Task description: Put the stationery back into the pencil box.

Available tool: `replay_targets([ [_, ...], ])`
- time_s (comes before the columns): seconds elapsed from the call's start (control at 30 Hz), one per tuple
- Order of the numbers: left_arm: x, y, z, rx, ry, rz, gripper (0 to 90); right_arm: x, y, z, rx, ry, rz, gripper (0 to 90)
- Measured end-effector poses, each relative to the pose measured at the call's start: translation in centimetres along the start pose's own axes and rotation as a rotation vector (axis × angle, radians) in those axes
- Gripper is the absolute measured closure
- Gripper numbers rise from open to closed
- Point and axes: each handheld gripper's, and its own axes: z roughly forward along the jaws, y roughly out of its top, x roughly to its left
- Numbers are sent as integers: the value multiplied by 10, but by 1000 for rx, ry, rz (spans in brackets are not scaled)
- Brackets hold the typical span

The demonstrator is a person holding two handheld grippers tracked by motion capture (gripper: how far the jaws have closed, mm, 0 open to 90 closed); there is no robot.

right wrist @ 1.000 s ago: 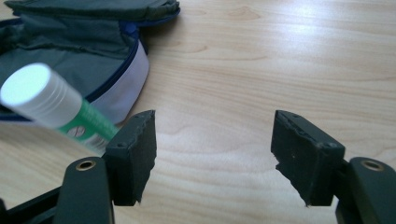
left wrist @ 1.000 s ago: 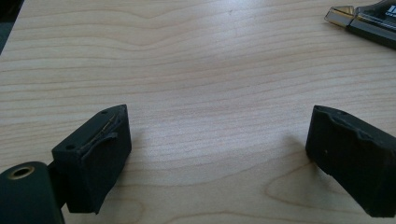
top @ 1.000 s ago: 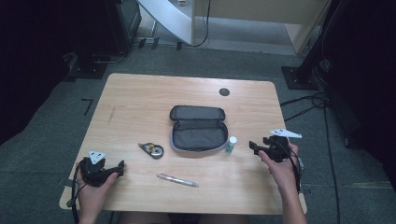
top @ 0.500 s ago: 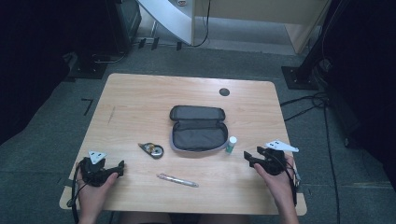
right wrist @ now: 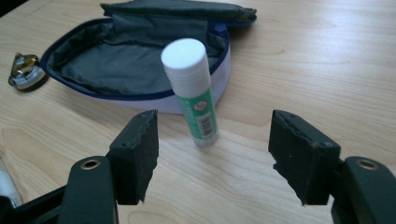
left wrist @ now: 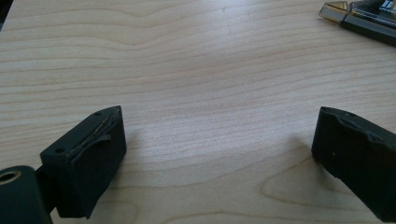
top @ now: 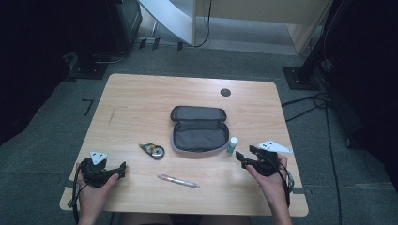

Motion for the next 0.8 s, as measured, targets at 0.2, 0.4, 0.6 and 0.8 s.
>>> replay_targets([
  [0.2,0,0,0,1,-1,1,25,4,4,3,-6,-16,-20,360],
  [0.4,0,0,0,1,-2,1,24,9,10,10,-9,-4,-35,398],
  [0.6,0,0,0,2,-2,2,22,18,21,25,-20,-8,-37,480],
  [0.8,0,0,0,2,-3,1,21,23,26,37,-2,-39,-50,546],
])
